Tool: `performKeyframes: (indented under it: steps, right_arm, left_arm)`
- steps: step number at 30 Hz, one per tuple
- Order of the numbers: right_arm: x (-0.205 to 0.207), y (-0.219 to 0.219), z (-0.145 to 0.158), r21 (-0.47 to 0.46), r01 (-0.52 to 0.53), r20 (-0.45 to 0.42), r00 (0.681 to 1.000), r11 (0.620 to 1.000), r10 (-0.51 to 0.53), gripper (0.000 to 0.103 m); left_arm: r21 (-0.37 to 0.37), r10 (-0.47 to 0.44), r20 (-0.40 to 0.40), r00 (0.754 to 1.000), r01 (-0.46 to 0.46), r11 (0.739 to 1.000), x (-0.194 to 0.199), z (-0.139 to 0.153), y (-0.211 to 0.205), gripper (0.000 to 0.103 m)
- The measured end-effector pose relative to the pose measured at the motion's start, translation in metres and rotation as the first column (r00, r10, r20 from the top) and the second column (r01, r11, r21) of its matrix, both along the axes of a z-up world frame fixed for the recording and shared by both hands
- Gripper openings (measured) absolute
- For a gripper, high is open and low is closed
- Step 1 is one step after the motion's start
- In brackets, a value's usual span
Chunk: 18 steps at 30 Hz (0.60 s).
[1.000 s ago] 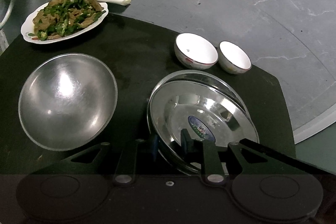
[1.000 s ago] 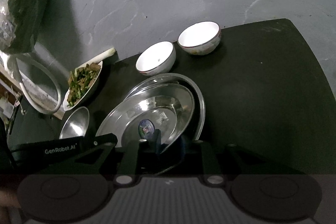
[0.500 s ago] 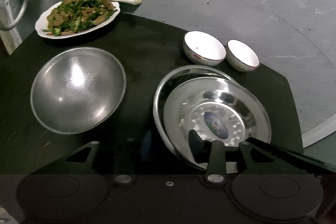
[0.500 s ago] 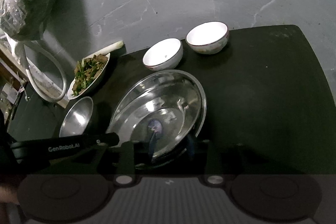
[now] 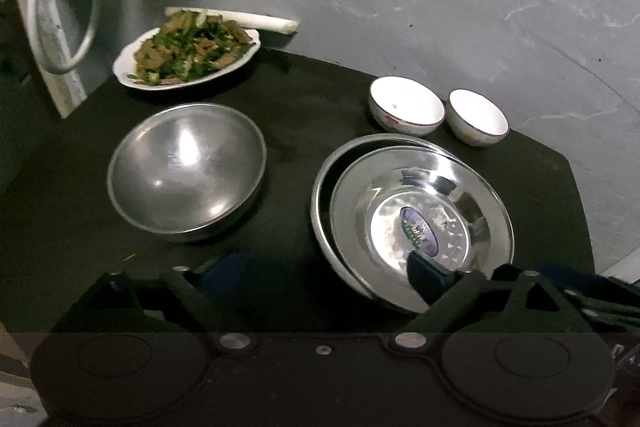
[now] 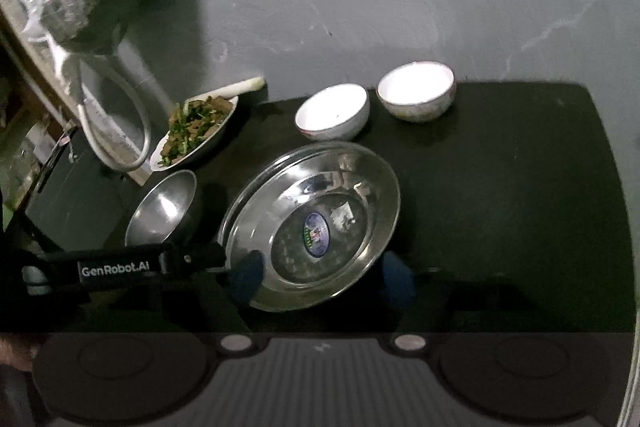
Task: Organize plates and bowls
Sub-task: 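Open both tools and withdraw from the plate stack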
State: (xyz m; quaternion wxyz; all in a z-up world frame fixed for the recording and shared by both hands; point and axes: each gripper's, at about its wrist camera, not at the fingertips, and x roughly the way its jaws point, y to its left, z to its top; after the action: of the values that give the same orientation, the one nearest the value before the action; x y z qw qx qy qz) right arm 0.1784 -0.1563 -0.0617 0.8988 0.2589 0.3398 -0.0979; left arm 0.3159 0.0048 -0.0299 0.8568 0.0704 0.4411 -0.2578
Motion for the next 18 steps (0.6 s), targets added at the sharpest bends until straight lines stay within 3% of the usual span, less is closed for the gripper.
performKeyframes:
  steps: [8, 18]
  right_arm:
    - [-0.018, 0.002, 0.007, -0.059, -0.01, 0.042, 0.999, 0.998, 0.012, 0.103]
    - [-0.019, 0.015, 0.008, -0.073, 0.029, 0.054, 0.998, 0.997, -0.025, 0.103]
  left_arm:
    - [0.021, 0.037, 0.06, 0.997, -0.039, 0.999, -0.013, 0.015, 0.027, 0.102]
    - [0.038, 0.179, 0.035, 0.983, -0.18, 0.983, 0.022, 0.01, 0.086, 0.102]
